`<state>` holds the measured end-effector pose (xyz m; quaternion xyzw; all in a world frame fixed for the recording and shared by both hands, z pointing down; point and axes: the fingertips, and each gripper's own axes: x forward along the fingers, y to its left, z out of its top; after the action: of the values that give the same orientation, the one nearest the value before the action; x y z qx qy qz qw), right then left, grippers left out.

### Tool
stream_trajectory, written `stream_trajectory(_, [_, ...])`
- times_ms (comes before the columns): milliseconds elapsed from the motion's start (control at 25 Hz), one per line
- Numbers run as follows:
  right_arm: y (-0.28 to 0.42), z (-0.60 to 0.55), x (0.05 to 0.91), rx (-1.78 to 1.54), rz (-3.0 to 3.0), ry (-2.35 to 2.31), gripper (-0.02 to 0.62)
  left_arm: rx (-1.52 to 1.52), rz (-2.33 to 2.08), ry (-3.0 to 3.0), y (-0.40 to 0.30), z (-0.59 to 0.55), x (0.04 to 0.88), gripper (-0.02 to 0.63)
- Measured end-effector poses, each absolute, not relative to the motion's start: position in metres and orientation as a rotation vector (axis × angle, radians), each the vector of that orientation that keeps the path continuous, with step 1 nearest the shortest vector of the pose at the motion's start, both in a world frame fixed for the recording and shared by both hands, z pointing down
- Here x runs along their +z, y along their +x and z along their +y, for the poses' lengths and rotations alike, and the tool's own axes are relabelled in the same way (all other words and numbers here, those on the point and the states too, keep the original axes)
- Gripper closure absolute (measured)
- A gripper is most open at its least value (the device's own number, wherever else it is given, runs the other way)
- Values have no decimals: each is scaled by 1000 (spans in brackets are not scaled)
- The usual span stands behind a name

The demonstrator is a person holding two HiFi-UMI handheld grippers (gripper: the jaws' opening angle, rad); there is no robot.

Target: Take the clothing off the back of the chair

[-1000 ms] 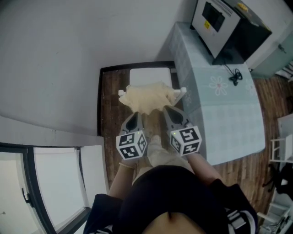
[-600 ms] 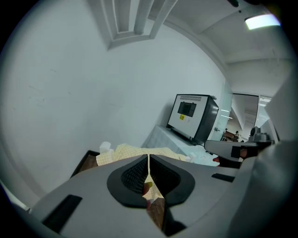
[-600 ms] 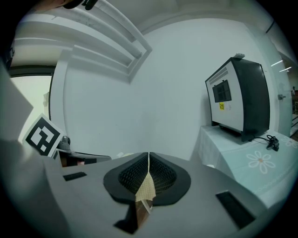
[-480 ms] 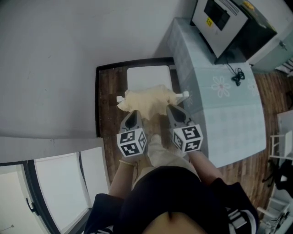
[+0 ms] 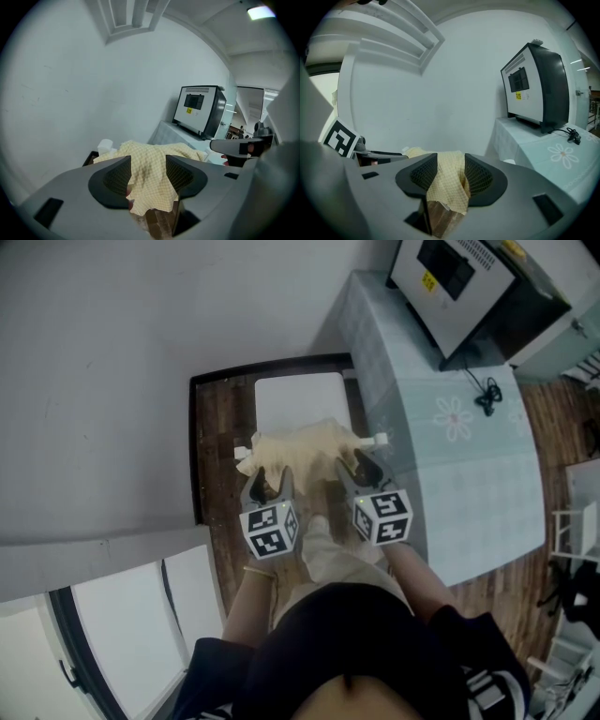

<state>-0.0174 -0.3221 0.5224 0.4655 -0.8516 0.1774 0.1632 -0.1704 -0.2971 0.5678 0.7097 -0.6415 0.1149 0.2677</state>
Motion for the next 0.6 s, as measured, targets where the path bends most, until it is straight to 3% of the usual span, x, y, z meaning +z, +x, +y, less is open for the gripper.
stream_trajectory(160, [-13,-331,536,516,-2378,1354,383,339,-1771,1906,-174,-305,577,334])
stream_trajectory(600, [-4,-344,564,530,-2277,1397,336,393,-1795,1861,-178,-315,601,304])
